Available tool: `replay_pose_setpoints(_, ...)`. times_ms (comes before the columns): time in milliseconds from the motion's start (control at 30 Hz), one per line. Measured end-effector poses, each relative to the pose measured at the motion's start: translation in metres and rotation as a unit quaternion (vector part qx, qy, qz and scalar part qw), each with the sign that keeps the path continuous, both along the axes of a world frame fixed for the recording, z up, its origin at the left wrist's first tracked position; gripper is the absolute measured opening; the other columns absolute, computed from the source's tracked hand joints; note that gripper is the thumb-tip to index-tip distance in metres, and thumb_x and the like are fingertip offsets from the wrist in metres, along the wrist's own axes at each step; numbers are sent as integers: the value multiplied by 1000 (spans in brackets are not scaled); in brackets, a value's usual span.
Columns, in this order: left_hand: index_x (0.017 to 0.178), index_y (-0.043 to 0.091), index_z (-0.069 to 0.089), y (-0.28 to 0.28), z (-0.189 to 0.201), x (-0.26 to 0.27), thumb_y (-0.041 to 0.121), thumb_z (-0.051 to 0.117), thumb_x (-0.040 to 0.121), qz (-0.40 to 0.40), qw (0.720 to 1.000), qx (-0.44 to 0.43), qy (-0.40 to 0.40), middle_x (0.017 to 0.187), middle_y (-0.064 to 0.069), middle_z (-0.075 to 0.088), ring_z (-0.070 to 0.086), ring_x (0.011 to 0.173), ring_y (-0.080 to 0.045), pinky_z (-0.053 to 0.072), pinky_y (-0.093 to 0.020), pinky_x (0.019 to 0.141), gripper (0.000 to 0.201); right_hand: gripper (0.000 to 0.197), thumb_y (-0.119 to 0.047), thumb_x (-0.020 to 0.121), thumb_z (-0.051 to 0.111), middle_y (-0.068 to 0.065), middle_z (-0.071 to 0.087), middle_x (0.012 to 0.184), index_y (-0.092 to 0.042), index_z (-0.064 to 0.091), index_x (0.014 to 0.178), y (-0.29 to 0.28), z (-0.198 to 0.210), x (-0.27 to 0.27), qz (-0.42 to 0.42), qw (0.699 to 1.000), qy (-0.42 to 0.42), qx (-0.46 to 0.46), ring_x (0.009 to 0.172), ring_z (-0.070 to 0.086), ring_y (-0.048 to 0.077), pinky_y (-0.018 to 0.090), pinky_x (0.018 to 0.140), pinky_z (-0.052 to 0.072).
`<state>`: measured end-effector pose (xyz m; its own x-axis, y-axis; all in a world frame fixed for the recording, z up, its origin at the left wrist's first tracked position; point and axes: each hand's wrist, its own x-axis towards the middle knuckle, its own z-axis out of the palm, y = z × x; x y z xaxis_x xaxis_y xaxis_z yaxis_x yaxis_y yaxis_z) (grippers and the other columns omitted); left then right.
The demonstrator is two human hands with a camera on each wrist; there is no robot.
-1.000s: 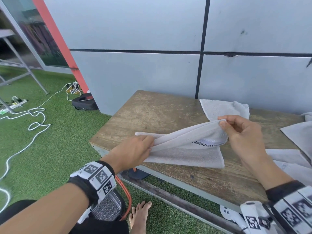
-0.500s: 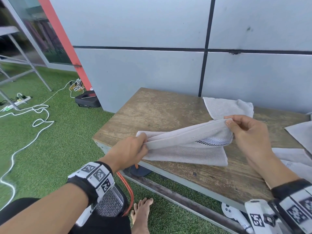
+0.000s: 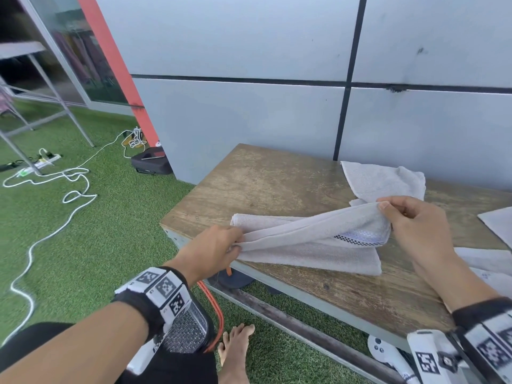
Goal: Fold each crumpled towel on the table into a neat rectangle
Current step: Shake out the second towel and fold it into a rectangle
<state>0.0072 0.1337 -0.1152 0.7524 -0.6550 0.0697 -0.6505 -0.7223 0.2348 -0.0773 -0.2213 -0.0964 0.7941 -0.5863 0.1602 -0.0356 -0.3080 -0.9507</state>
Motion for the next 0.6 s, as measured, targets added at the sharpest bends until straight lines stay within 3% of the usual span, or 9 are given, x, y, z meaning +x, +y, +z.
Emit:
replay_pose_setpoints(133, 90, 16, 65, 2, 3, 2, 16, 58, 97, 17, 999, -29, 23, 74, 6, 65, 59, 60, -12, 50, -30, 61, 10, 14, -18, 95, 67, -9, 72, 89, -29, 73, 88, -2, -2, 0, 1, 1000, 4, 0, 78, 61, 5, 20, 69, 43)
replay_pose_setpoints(267, 91, 11, 70, 6, 5, 4, 17, 57, 99, 22, 998, -56, 9, 71, 2, 67, 61, 62, -16, 50, -32, 61, 16, 14, -18, 95, 67, -10, 72, 89, -29, 73, 89, -2, -2, 0, -2, 1000, 8, -1, 78, 61, 4, 20, 68, 43)
replay_pose_setpoints(400, 79, 20, 60, 10, 4, 5, 12, 55, 100, 17, 998, -61, -6, 59, 8, 55, 51, 51, -13, 41, -28, 52, 22, 12, -17, 95, 66, -10, 72, 87, -26, 74, 92, 0, 0, -1, 4, 1000, 11, -5, 77, 61, 5, 21, 68, 43)
replay_pose_setpoints(433, 78, 23, 57, 10, 3, 5, 12, 55, 99, 15, 998, -61, -4, 58, 10, 54, 51, 49, -13, 41, -27, 51, 24, 13, -16, 95, 66, -10, 71, 86, -26, 74, 92, 0, 0, -2, 6, 1000, 13, -6, 77, 61, 5, 21, 68, 43)
replay_pose_setpoints(500, 82, 17, 65, 11, 2, 4, 14, 57, 99, 16, 998, -59, 2, 63, 8, 62, 57, 52, -12, 47, -30, 54, 19, 13, -16, 96, 65, -9, 71, 85, -26, 73, 93, 1, 1, -2, 7, 1000, 19, -12, 76, 60, 4, 20, 67, 42)
replay_pose_setpoints(600, 96, 14, 74, 9, 5, 1, 15, 62, 97, 30, 997, -68, 20, 79, 5, 72, 65, 68, -11, 54, -31, 69, 12, 12, -16, 96, 64, -9, 71, 86, -23, 74, 94, 1, 2, -4, 3, 1000, 24, -21, 77, 60, 4, 20, 67, 43)
